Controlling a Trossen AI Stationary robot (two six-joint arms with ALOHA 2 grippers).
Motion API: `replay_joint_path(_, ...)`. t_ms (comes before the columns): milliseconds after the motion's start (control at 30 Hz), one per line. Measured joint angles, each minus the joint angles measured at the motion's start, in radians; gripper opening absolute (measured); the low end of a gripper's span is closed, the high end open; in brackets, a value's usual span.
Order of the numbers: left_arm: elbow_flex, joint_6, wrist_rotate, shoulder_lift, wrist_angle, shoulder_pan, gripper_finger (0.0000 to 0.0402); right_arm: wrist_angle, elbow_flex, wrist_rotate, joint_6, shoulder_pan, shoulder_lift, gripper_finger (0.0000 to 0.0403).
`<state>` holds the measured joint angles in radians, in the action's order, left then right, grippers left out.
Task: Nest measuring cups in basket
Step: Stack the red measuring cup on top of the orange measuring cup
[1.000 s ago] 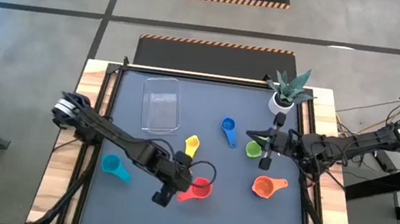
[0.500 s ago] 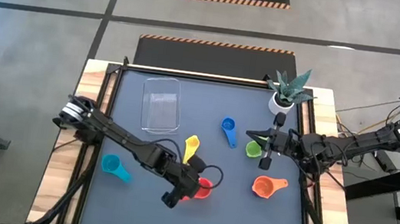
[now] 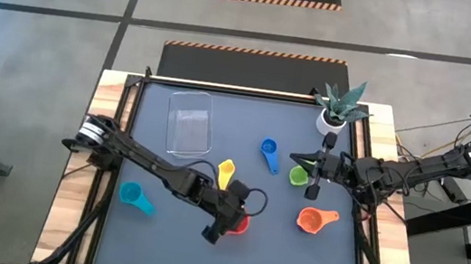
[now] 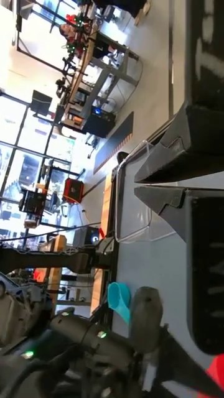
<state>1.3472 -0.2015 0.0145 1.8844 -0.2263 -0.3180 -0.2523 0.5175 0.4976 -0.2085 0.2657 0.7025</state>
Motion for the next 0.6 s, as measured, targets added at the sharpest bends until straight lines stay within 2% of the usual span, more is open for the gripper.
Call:
replay_joint_path(200,-0.001,0.145,0.002,0.038,-0.008,-0.016,0.0193,0.001,0.0,0.0,0.0,0.0,0.0,0.0009)
replay_joint_path(600,0.033,0.175,-0.01,0.099,-0.006,-0.018,0.0176,0.01,0.0,0.0,-0.003,0.0,0.0,0.0009)
